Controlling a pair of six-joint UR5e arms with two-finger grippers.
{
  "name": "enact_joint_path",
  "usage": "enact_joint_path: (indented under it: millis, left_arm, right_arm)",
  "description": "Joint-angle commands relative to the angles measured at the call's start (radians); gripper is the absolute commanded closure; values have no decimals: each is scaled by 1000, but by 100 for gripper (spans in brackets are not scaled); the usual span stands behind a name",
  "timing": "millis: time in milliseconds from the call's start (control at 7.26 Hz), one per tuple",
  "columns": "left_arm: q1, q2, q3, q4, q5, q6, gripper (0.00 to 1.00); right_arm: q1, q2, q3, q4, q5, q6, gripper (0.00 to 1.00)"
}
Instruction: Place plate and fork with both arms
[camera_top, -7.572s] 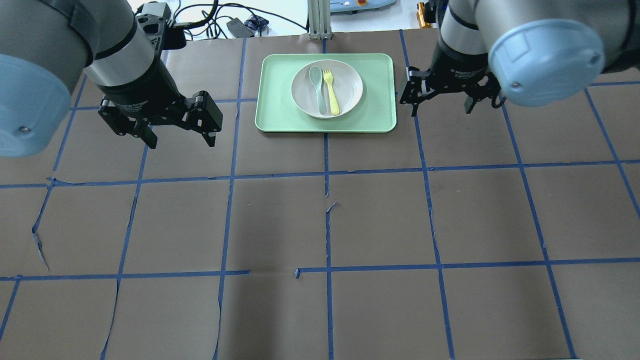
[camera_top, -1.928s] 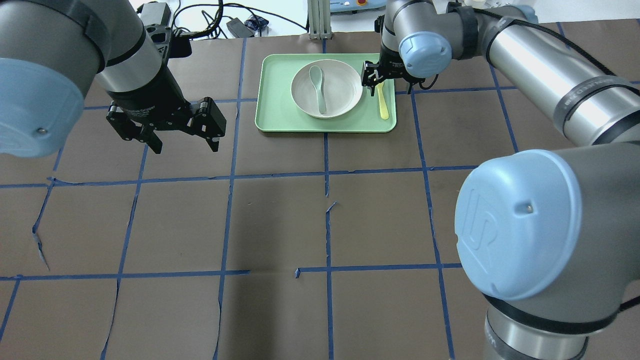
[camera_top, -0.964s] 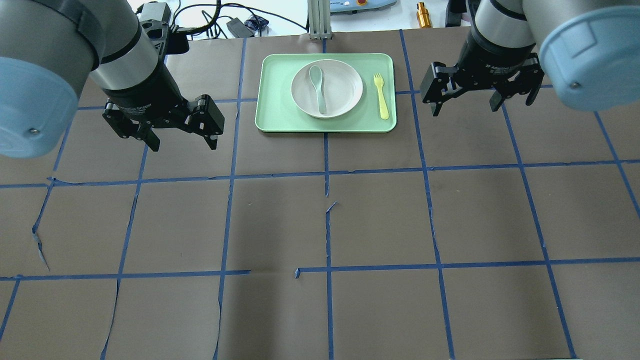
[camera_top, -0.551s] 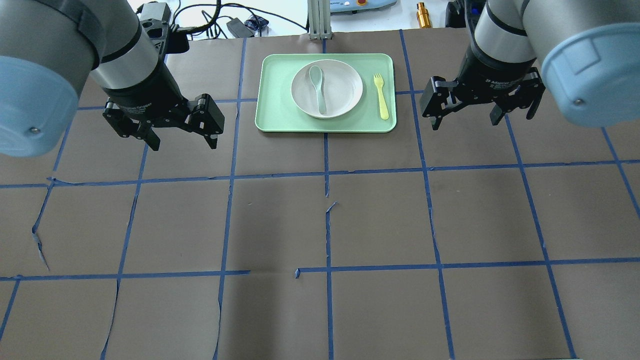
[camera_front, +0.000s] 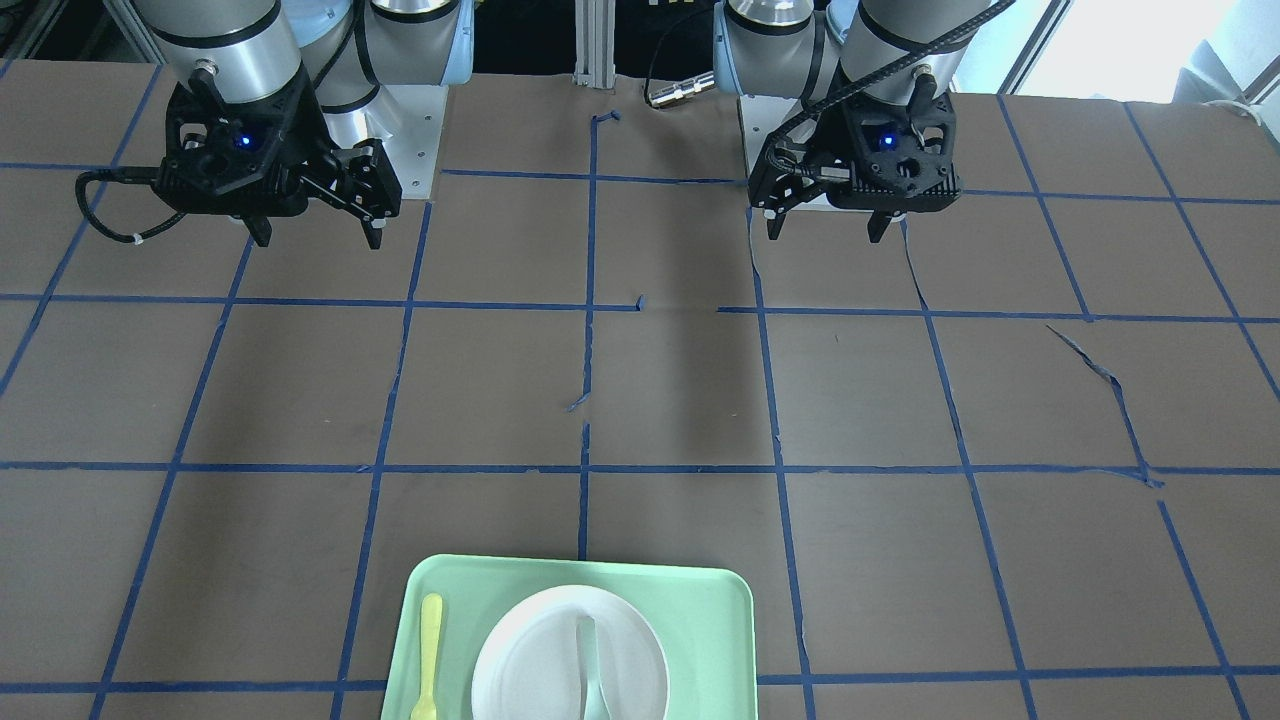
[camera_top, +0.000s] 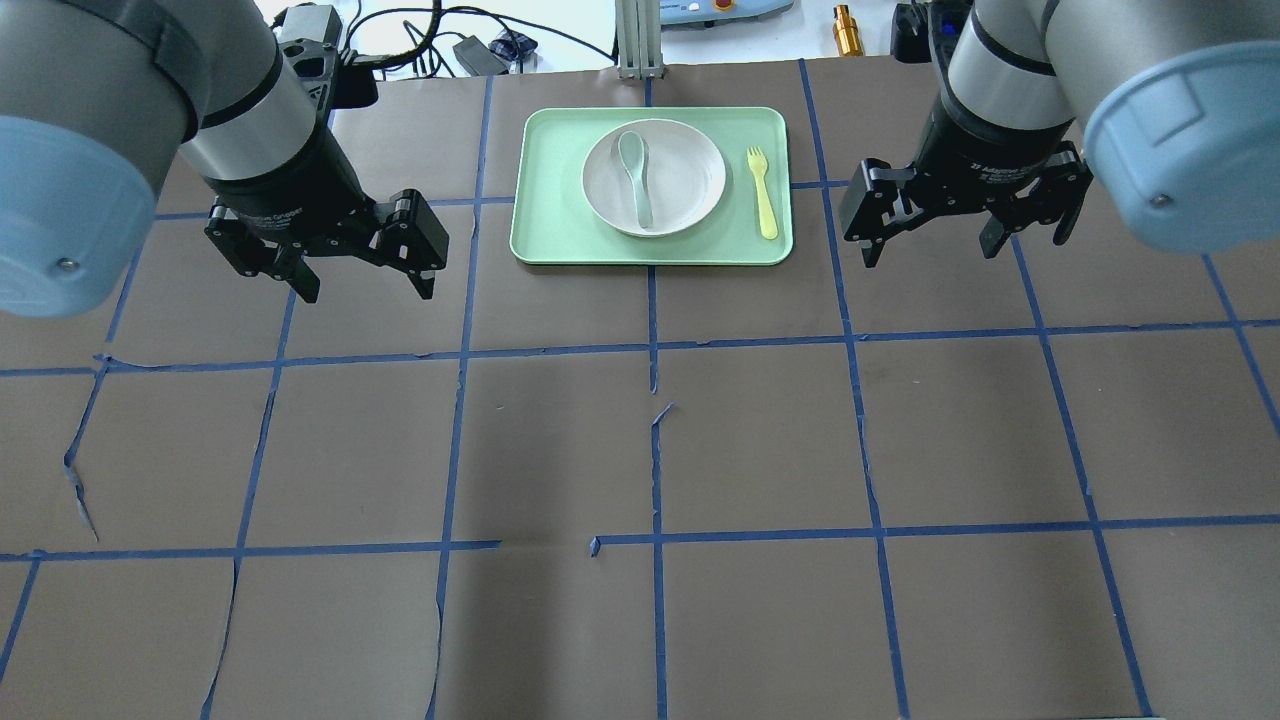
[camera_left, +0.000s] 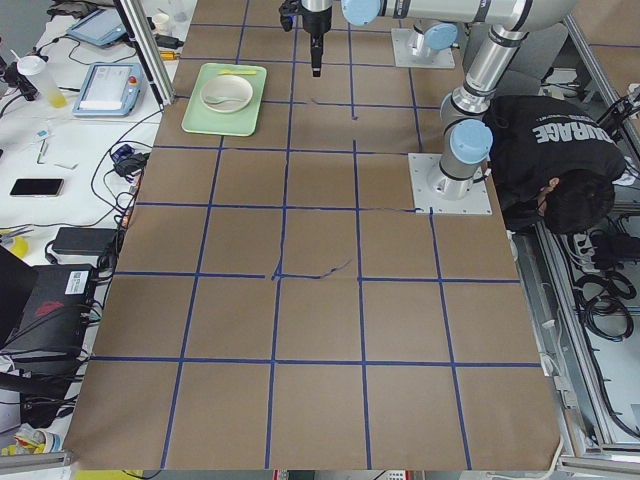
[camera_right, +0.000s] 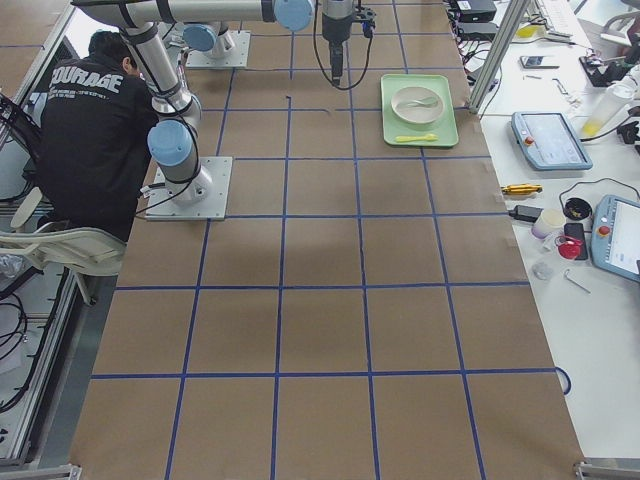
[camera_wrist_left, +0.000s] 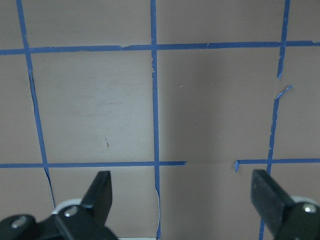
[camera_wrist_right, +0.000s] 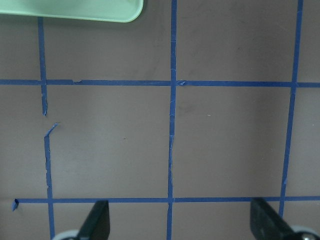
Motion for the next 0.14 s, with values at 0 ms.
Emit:
enact_joint_path:
  millis: [0]
  left_arm:
    - [0, 2, -4, -1, 0, -2, 0]
  right_arm:
    - [0, 0, 1, 0, 0, 0, 0]
